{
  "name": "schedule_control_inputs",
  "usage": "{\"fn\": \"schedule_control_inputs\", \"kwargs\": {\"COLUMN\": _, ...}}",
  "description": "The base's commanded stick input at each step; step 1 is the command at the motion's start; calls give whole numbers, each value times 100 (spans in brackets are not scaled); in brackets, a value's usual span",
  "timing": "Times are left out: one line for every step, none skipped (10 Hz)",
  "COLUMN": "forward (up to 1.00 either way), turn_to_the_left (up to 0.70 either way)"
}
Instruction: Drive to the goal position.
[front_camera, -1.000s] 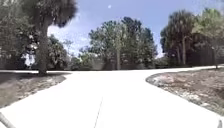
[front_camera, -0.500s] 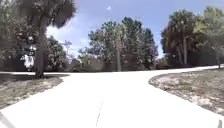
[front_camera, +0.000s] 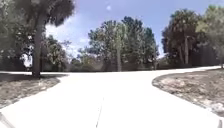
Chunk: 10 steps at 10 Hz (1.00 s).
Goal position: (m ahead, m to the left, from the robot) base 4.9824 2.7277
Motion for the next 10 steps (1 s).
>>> {"fn": "schedule_control_inputs", "kwargs": {"forward": 50, "turn_to_the_left": 0}}
{"fn": "schedule_control_inputs", "kwargs": {"forward": 50, "turn_to_the_left": 0}}
{"fn": "schedule_control_inputs", "kwargs": {"forward": 50, "turn_to_the_left": 0}}
{"fn": "schedule_control_inputs", "kwargs": {"forward": 50, "turn_to_the_left": 0}}
{"fn": "schedule_control_inputs", "kwargs": {"forward": 50, "turn_to_the_left": 0}}
{"fn": "schedule_control_inputs", "kwargs": {"forward": 50, "turn_to_the_left": 0}}
{"fn": "schedule_control_inputs", "kwargs": {"forward": 50, "turn_to_the_left": 0}}
{"fn": "schedule_control_inputs", "kwargs": {"forward": 50, "turn_to_the_left": 0}}
{"fn": "schedule_control_inputs", "kwargs": {"forward": 50, "turn_to_the_left": 0}}
{"fn": "schedule_control_inputs", "kwargs": {"forward": 50, "turn_to_the_left": 0}}
